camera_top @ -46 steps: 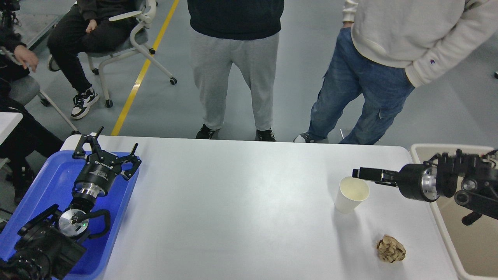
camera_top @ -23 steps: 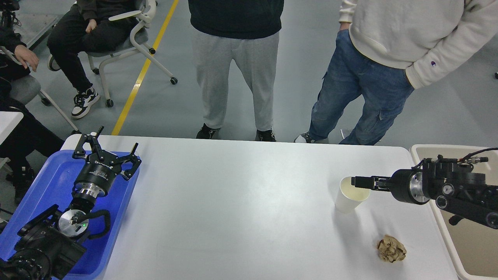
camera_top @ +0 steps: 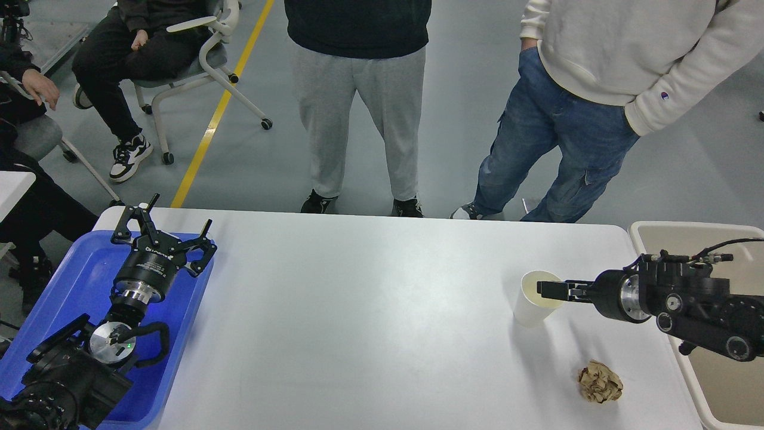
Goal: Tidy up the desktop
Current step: 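Lift the white cup with the right gripper toward the beige bin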
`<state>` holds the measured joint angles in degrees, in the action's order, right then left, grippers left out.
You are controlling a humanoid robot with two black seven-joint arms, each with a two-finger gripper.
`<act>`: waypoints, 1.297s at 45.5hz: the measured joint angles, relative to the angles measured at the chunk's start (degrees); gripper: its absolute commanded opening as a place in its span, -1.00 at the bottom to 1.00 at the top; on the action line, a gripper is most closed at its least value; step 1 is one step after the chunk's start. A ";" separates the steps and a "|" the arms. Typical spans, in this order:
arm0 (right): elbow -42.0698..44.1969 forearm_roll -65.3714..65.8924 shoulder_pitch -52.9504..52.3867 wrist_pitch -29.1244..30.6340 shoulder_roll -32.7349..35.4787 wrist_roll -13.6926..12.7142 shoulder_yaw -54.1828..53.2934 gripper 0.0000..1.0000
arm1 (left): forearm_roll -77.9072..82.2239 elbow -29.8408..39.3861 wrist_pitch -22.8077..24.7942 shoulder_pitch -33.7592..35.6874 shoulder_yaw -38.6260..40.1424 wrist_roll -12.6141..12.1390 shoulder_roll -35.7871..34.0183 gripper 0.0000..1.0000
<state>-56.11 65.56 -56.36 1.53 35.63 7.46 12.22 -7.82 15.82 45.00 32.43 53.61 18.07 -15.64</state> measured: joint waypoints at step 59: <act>-3.27 0.61 -3.49 1.47 3.84 2.15 0.09 -1.00 | -0.02 0.01 0.00 0.01 0.00 0.02 0.00 1.00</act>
<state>-59.38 66.18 -59.86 3.00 39.47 9.60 12.31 -7.84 15.83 45.00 32.44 53.61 18.09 -15.64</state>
